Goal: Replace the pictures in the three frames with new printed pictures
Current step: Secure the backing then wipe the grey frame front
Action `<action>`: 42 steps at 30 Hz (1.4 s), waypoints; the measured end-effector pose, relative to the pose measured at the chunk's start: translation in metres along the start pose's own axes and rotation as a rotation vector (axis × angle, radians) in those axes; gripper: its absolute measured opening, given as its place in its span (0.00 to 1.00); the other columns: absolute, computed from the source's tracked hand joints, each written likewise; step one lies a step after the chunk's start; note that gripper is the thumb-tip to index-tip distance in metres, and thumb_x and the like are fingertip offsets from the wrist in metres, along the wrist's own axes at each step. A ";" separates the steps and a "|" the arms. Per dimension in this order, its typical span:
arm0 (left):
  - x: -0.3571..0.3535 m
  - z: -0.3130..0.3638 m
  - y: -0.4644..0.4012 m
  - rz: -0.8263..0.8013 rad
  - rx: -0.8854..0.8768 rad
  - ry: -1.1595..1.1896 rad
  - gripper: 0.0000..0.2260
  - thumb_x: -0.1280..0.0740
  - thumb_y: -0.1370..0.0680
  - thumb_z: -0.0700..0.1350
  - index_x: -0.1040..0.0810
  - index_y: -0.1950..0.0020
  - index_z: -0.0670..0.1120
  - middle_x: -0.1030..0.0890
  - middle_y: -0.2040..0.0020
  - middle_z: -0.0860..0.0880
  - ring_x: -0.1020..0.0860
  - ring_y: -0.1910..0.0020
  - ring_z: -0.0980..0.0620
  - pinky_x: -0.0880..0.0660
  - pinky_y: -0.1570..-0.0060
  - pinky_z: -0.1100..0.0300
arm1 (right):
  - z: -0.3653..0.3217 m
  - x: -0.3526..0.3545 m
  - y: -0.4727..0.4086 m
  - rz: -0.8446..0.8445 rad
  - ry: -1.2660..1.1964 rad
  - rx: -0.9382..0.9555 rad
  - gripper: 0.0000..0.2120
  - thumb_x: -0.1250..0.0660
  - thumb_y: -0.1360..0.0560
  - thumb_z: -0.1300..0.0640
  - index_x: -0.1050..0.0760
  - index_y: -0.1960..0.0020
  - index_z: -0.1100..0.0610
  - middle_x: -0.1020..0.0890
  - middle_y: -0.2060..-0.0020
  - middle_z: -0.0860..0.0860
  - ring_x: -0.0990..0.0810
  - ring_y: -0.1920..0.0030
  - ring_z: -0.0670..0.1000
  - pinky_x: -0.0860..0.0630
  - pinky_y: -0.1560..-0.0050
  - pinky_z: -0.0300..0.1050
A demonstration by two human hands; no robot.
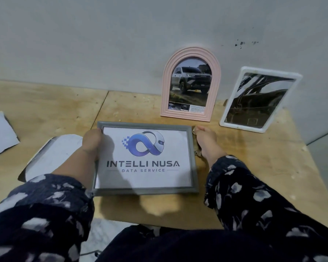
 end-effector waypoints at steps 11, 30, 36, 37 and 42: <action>0.092 0.053 -0.056 0.361 -0.249 0.221 0.13 0.48 0.17 0.42 0.26 0.48 0.38 0.25 0.47 0.36 0.28 0.50 0.46 0.35 0.52 0.56 | -0.024 -0.089 0.018 -0.088 0.129 0.135 0.11 0.45 0.19 0.56 0.25 0.41 0.49 0.25 0.50 0.47 0.26 0.53 0.52 0.26 0.57 0.47; 0.094 0.153 -0.180 0.094 -0.524 0.412 0.07 0.49 0.16 0.42 0.34 0.52 0.43 0.32 0.63 0.53 0.34 0.62 0.53 0.37 0.62 0.60 | -0.025 -0.248 0.066 -0.132 0.632 0.845 0.08 0.37 0.25 0.64 0.20 0.53 0.55 0.17 0.55 0.48 0.24 0.52 0.50 0.32 0.54 0.36; 0.074 0.149 -0.210 0.070 -0.533 0.451 0.09 0.47 0.17 0.42 0.33 0.56 0.46 0.30 0.63 0.53 0.33 0.63 0.56 0.36 0.61 0.60 | -0.010 -0.277 0.063 -0.147 0.871 1.029 0.07 0.36 0.23 0.54 0.20 0.47 0.51 0.17 0.53 0.47 0.22 0.49 0.49 0.25 0.44 0.47; 0.072 0.149 -0.214 0.069 -0.533 0.448 0.11 0.47 0.17 0.42 0.34 0.59 0.48 0.31 0.63 0.53 0.34 0.63 0.55 0.36 0.60 0.59 | -0.007 -0.278 0.062 -0.136 0.873 1.038 0.08 0.37 0.23 0.53 0.20 0.48 0.51 0.16 0.53 0.46 0.22 0.50 0.48 0.24 0.45 0.48; 0.066 0.150 -0.225 0.059 -0.526 0.460 0.07 0.47 0.17 0.43 0.31 0.52 0.46 0.26 0.56 0.48 0.30 0.56 0.51 0.34 0.55 0.60 | -0.004 -0.277 0.065 -0.083 0.836 1.050 0.17 0.45 0.22 0.48 0.19 0.46 0.50 0.17 0.47 0.45 0.21 0.44 0.47 0.29 0.39 0.44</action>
Point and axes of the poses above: each hand's wrist, its own y-axis away from the middle knuckle, its own x-axis out of the back of the hand, z = x × y, the point moved 2 cm from there along -y, towards the middle knuckle
